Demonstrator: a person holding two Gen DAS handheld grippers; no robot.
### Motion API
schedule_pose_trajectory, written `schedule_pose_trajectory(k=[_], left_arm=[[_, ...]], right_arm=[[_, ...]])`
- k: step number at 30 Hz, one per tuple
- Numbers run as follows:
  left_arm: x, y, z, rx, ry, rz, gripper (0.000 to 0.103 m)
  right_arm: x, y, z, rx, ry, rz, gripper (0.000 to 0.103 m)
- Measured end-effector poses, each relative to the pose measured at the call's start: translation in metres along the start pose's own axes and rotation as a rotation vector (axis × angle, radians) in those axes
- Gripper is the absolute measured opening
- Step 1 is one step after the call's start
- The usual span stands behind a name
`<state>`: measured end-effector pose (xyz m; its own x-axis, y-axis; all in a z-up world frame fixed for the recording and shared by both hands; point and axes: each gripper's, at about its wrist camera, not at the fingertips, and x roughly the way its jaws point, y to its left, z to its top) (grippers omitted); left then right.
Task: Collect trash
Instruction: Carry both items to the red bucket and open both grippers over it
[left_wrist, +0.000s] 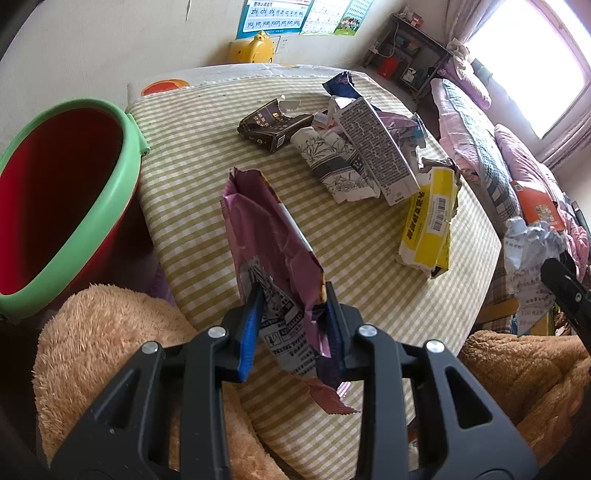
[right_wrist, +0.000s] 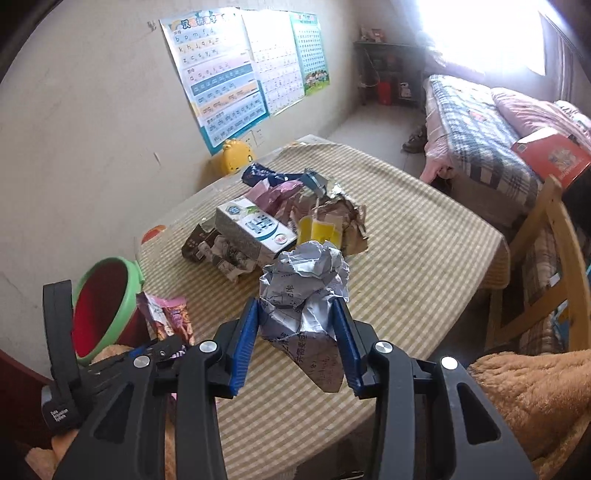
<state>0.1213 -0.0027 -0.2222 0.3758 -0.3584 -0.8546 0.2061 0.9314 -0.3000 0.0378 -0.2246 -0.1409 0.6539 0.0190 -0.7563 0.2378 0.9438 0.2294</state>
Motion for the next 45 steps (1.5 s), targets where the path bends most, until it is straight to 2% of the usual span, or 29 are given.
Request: schedule_pose_trajectory(k=[4,8,13,16,18,20,23,28,31,37,41,45], left_arm=[[-0.001,0.002,0.0,-0.001,-0.003,0.015,0.03],[-0.001,-0.001,-0.002,0.008,-0.006,0.036,0.03],[-0.005,-0.004,-0.001,0.006,-0.03,0.039,0.03],[-0.019,0.0,0.003,-0.033,-0.072,0.008,0.03],[-0.039,0.009,0.011,-0.078,-0.127,-0.021,0.03],[-0.058,0.018,0.021,-0.103,-0.182,-0.018,0.03],[-0.085,0.04,0.037,-0.137,-0.266,0.048,0.03],[-0.102,0.084,0.047,-0.173,-0.317,0.241,0.03],[-0.104,0.11,0.047,-0.198,-0.31,0.339,0.03],[-0.108,0.145,0.051,-0.224,-0.301,0.412,0.03],[-0.104,0.158,0.051,-0.249,-0.29,0.427,0.03],[-0.098,0.168,0.049,-0.275,-0.276,0.422,0.03]], right_arm=[[0.011,0.005,0.0,-0.013,0.014,0.038,0.039],[0.016,0.004,0.0,0.043,0.054,0.113,0.039],[0.003,0.014,0.004,0.039,0.023,0.163,0.039],[-0.002,0.021,0.009,0.001,-0.002,0.157,0.039],[-0.003,0.028,0.016,-0.02,0.0,0.182,0.039],[-0.002,0.039,0.024,-0.047,0.003,0.215,0.039],[0.002,0.058,0.034,-0.074,-0.008,0.276,0.04],[0.019,0.11,0.048,-0.124,-0.007,0.4,0.04],[0.032,0.144,0.05,-0.169,0.009,0.463,0.04],[0.061,0.198,0.037,-0.276,0.075,0.524,0.04],[0.077,0.226,0.025,-0.333,0.12,0.559,0.04],[0.089,0.236,0.018,-0.36,0.148,0.575,0.04]])
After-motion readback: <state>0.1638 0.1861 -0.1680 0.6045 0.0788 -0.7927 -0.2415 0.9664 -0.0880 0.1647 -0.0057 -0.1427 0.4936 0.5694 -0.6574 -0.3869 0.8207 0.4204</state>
